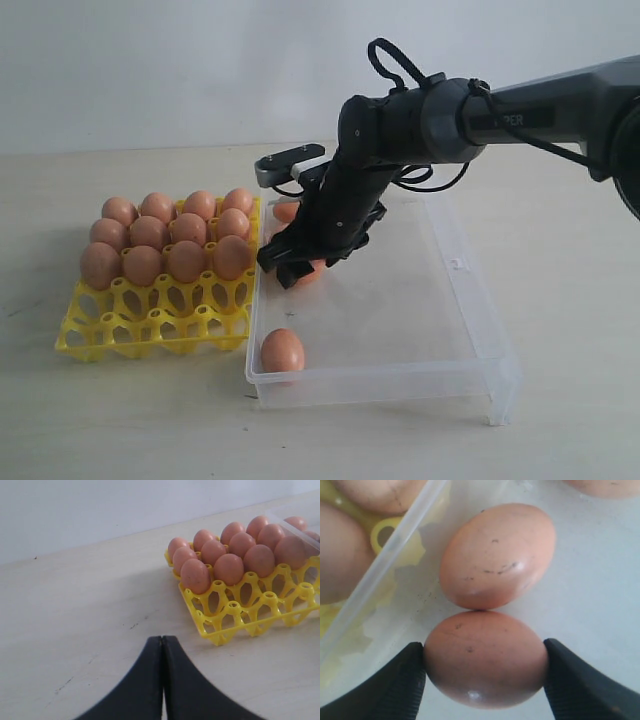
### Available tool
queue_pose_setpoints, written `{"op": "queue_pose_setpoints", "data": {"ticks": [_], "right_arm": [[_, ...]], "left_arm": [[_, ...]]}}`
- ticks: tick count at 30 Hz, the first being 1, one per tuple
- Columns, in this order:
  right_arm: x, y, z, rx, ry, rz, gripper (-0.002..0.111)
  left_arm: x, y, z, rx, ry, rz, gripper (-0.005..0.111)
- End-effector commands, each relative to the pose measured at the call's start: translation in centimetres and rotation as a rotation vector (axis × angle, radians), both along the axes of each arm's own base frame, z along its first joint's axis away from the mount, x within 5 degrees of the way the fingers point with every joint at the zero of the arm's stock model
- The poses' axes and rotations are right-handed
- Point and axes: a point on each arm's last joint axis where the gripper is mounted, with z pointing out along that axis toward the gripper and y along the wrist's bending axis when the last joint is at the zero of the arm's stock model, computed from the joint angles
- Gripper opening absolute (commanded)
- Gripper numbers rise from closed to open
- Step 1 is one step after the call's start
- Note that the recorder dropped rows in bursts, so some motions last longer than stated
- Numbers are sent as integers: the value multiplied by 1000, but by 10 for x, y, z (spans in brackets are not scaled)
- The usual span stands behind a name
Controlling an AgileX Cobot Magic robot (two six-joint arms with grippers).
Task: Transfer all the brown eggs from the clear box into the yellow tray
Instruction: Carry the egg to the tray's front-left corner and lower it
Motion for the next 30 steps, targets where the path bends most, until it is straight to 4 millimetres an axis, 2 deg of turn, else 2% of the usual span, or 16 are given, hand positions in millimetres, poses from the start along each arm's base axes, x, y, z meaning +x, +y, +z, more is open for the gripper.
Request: {"op": "queue_pose_setpoints", "data": {"ticks": [1, 5, 12, 17, 21, 30], "right_arm": [[1, -2, -1, -9, -18, 41, 0], [0, -3, 11, -12, -34, 56, 0], [-1, -6, 54, -33, -171, 99, 0], [-14, -1, 74, -91, -197, 173, 0], [-32, 15, 80, -151, -209, 267, 0], [-78, 80, 88, -94, -376, 444, 0]], "left_arm": [[0, 0, 2, -3, -16, -4, 0], [0, 0, 2, -3, -16, -4, 0], [0, 0, 2, -3, -16, -4, 0], [0, 0, 2, -3, -16, -4, 0], [0, 0, 2, -3, -16, -4, 0], [0, 0, 2, -3, -16, -4, 0]]}}
